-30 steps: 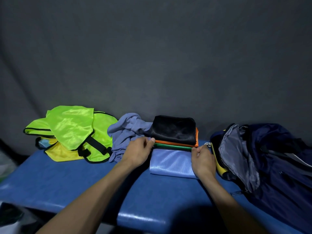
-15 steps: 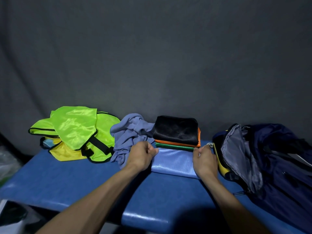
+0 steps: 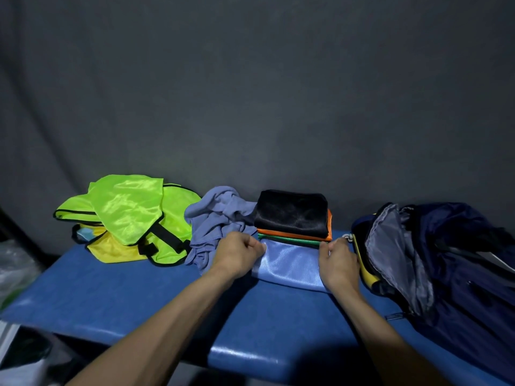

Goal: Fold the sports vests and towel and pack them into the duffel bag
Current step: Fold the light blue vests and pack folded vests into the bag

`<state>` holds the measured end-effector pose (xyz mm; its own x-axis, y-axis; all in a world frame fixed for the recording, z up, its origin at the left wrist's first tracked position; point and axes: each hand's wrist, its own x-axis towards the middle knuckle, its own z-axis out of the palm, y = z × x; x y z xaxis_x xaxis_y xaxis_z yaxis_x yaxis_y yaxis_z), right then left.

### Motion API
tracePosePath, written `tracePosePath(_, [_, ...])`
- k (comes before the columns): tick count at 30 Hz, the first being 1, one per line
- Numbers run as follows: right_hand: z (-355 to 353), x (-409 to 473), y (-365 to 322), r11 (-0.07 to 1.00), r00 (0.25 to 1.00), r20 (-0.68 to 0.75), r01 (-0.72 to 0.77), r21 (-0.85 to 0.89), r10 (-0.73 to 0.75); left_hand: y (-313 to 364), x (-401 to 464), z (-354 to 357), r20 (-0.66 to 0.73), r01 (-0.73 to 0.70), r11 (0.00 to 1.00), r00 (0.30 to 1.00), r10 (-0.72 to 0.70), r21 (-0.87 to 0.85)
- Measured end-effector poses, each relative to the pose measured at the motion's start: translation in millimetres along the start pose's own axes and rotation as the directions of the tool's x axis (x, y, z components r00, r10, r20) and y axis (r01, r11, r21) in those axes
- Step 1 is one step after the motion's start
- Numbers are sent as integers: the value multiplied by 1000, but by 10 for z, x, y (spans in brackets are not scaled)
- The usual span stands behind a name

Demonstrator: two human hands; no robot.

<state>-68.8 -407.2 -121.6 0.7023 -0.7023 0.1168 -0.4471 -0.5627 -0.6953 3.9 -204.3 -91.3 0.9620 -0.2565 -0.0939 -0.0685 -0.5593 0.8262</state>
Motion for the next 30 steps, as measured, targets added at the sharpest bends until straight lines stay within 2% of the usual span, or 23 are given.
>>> tracePosePath(2, [7,4,10,1000,1000,2,1,4,-1,8,10,-7,104,108,942,991,-79,-316])
tracePosePath(3, [8,6,14,1000,1000,2,-1,4,1,14,-5,0,171,160,893,981,-96,-420])
tracePosePath(5, [18,10,22,1000,1000,-3,-2,0,2,9,-42,29,250,233,842,961,-122,-486])
tracePosePath(6, [23,11,24,1000,1000,-7,-2,-3,2,11,-56,47,246,240,848,960,-134,-473])
tracePosePath(9, [29,12,29,1000,1000,-5,-4,-5,4,3,-62,93,101,154,936,987,-128,-318])
tracePosePath(13, [37,14,44,1000,1000,-7,4,-3,-4,-6,-61,114,60,115,948,993,-101,-297])
tracePosePath(16, [55,23,54,1000,1000,-16,7,-5,-7,-14,-65,98,-5,77,978,997,-79,-195])
tracePosePath(21, [73,36,71,1000,1000,-23,10,-14,-10,-33,-98,68,-62,-50,997,997,53,62])
tracePosePath(24, [84,38,82,1000,1000,-22,14,-12,-14,-16,-88,70,-61,-99,986,992,108,137])
tracePosePath(25, [88,39,83,1000,1000,-22,17,-11,-18,2,-77,66,-59,-82,989,994,90,120])
tracePosePath(27, [90,41,83,1000,1000,-22,20,-12,-20,20,-37,71,-20,22,998,1000,-23,-53])
tracePosePath(29, [92,45,87,1000,999,-24,23,-18,-23,4,5,81,81,153,947,987,-136,-283])
tracePosePath(30, [92,46,89,1000,999,-25,23,-20,-24,-9,18,84,131,204,916,977,-168,-345])
